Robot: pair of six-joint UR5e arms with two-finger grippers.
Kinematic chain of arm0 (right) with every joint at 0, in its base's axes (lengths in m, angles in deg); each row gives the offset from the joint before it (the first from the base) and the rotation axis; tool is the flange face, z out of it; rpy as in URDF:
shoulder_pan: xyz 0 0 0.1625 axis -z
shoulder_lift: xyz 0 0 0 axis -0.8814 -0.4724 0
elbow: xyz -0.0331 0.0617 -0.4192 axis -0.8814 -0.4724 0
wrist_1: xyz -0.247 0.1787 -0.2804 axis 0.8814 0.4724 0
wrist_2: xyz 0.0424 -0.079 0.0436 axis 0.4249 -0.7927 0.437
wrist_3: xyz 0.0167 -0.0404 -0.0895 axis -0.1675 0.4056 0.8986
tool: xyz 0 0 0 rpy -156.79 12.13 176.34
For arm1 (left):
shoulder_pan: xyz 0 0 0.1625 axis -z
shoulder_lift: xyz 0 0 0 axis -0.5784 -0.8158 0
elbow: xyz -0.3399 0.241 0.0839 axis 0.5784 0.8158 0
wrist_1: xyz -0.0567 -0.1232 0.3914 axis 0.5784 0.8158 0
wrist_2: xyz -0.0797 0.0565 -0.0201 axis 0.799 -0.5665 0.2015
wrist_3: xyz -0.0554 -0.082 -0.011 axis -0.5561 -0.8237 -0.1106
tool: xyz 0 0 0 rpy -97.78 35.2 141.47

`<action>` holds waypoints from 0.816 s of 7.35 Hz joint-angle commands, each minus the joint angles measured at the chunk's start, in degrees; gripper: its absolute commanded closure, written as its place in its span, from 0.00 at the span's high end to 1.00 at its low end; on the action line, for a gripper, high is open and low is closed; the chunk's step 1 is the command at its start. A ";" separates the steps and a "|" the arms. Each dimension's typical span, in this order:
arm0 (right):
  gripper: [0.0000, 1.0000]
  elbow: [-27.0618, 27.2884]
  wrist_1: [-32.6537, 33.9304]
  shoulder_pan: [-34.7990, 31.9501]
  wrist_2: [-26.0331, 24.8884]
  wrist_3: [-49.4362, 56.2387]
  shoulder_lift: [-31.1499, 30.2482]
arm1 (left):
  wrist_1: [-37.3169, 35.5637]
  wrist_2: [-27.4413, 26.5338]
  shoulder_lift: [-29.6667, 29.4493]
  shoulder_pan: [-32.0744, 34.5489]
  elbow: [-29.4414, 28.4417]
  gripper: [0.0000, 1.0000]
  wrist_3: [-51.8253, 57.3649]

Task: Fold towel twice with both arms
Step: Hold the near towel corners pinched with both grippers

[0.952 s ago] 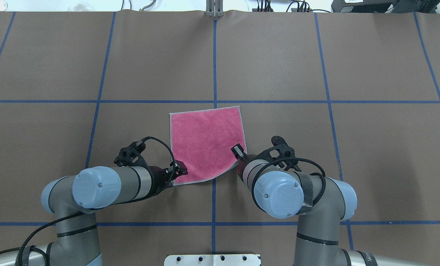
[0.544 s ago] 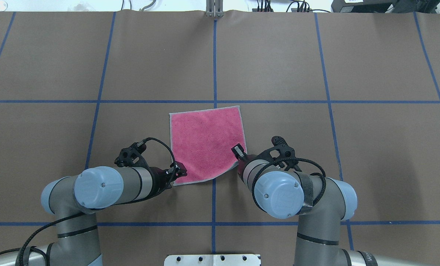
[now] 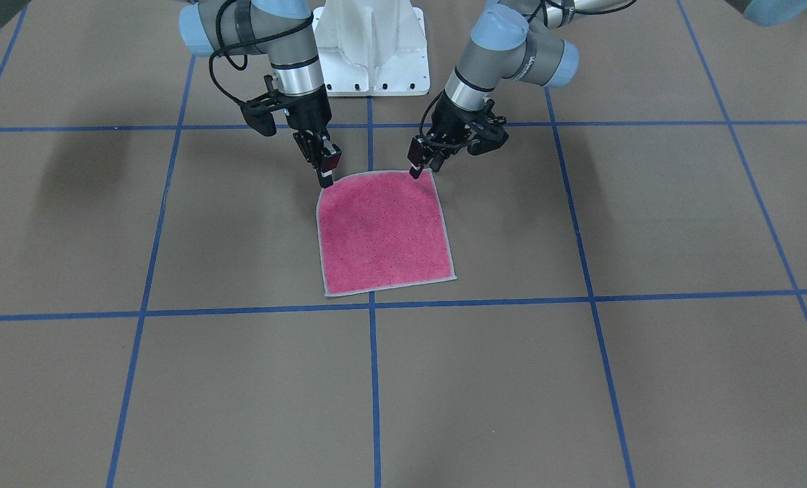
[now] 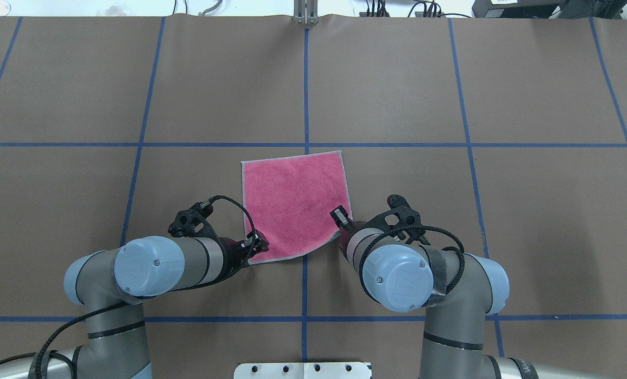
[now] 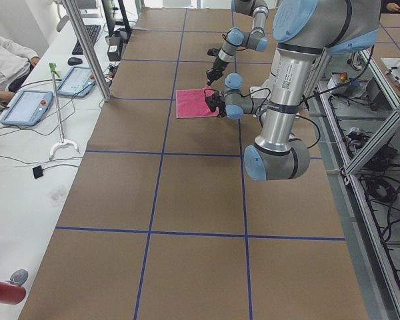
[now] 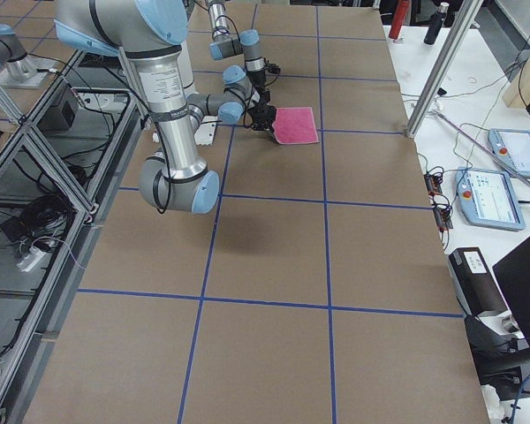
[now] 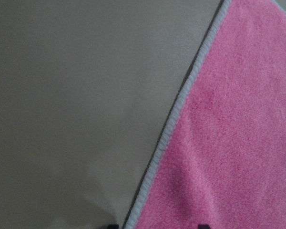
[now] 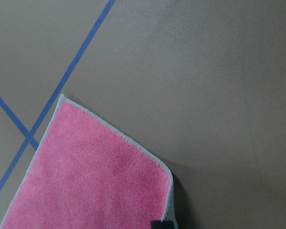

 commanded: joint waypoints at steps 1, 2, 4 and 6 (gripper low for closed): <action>0.00 0.04 0.00 0.01 -0.04 0.00 0.00 | -0.03 -0.08 -0.04 0.00 -0.08 0.46 0.04; 0.00 0.04 0.00 0.01 -0.04 0.00 0.00 | -0.03 -0.08 -0.04 0.00 -0.08 0.46 0.04; 0.00 0.04 0.00 0.01 -0.04 0.00 0.00 | -0.12 0.18 0.05 0.17 0.53 0.51 1.00; 0.00 0.04 0.00 0.00 -0.04 0.00 -0.09 | -2.30 0.35 0.13 0.17 1.76 0.51 2.84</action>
